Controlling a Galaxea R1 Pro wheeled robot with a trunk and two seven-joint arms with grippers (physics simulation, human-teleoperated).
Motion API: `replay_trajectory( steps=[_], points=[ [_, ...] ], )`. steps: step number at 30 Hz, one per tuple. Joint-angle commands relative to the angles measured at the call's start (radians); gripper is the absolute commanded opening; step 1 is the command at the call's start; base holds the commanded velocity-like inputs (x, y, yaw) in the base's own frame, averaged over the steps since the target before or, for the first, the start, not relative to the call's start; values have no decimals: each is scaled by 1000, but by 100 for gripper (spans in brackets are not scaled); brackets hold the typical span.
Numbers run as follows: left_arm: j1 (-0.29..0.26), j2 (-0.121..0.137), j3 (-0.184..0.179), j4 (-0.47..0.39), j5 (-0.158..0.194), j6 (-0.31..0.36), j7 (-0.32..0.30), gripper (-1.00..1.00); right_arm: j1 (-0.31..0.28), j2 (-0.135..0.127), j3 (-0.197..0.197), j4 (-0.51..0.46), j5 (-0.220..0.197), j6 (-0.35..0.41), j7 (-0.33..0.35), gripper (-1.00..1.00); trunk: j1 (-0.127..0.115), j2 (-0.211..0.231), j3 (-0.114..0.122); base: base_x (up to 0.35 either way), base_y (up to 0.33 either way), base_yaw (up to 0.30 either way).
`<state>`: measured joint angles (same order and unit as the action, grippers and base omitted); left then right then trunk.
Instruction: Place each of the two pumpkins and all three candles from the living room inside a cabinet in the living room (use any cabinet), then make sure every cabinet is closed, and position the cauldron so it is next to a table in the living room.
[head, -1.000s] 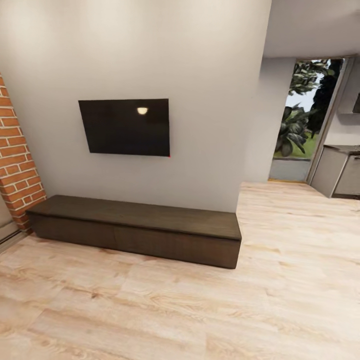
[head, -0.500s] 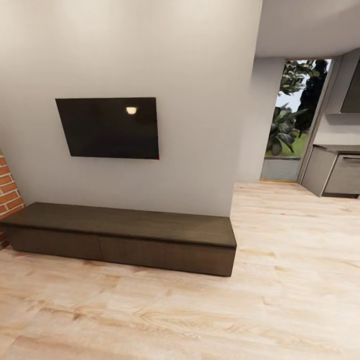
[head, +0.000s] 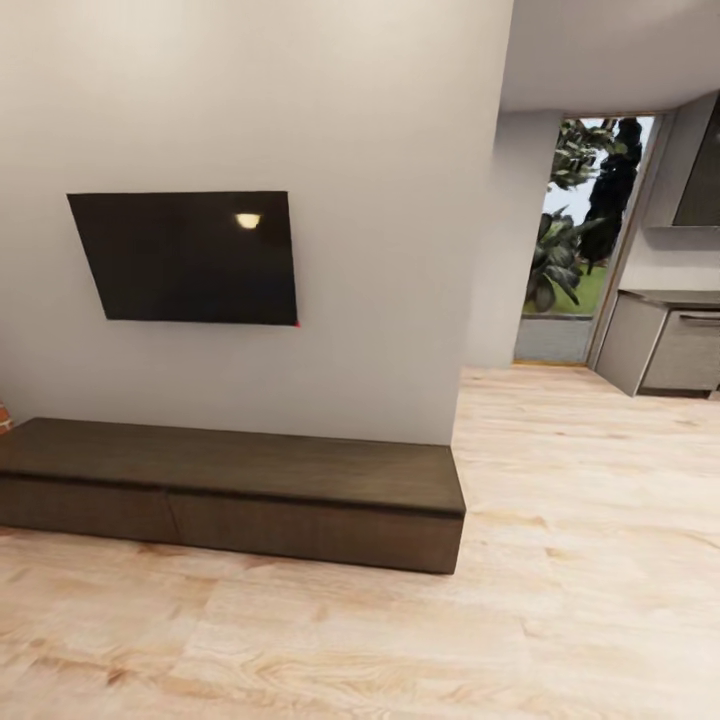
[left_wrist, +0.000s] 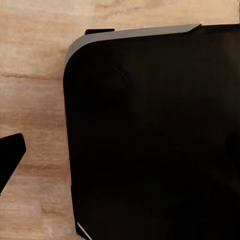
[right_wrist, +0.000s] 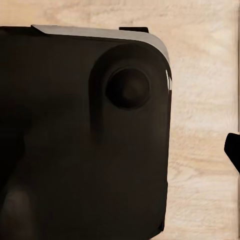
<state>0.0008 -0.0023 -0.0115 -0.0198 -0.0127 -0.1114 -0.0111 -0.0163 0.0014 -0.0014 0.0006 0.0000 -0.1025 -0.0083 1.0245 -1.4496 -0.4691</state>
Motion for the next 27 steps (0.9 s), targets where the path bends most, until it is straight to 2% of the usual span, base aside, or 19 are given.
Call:
replay_trajectory(
  steps=[1,21,27],
  points=[
    [0,0,-1,-1,-1,-2,-1,100,-1,0,0,1,0,-3,-1,100,0,0,-1,277,-103,-5],
    [0,1,-1,-1,-1,-2,-1,100,-1,0,0,1,0,-4,-1,100,0,0,-1,271,-81,0],
    [0,1,-1,-1,-1,-3,0,100,-1,0,0,1,0,-51,-1,100,0,0,-1,241,-2,0]
  ],
)
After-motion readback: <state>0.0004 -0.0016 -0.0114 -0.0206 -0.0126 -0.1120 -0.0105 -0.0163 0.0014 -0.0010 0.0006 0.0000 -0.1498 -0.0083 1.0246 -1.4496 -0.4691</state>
